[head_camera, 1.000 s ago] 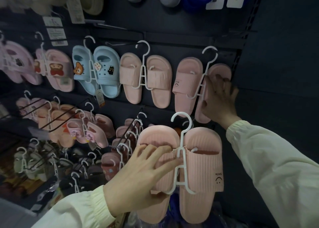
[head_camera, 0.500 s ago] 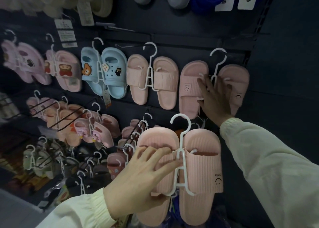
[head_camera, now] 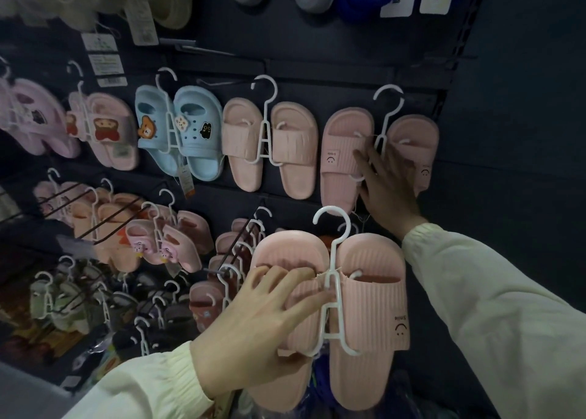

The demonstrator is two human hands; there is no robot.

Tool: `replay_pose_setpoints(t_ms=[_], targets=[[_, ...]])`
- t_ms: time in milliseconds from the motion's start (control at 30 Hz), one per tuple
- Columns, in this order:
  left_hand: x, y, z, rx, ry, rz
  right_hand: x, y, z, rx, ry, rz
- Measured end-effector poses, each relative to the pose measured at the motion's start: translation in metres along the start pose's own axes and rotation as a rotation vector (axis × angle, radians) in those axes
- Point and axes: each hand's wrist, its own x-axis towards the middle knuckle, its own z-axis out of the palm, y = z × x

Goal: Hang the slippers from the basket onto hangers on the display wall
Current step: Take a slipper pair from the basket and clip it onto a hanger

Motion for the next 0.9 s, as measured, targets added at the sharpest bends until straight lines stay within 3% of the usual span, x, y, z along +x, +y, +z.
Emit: replay_pose_setpoints(t_ms=[200,400,633,800,900], targets=[[0.006,0.002,-0.001,0.000,-0.011,0.017,-0.024,0.002,-0.011,0.147,0.041,-0.009],[0.016,0.001,-0.006,0.052,-0.034,0.050,-0.075,0.005,-0.055,0.500,0.338,0.023],[0.032,-0.007,-0.015,0.053,-0.015,0.088,-0.137,0.006,-0.123,0.541,0.485,0.045],[0.049,-0.010,-0.025,0.080,0.043,0.129,-0.172,-0.009,-0.131,0.289,0.348,-0.206],[0.059,-0.009,-0.035,0.086,0.097,0.154,-0.182,-0.018,-0.132,0.172,0.180,-0.232]])
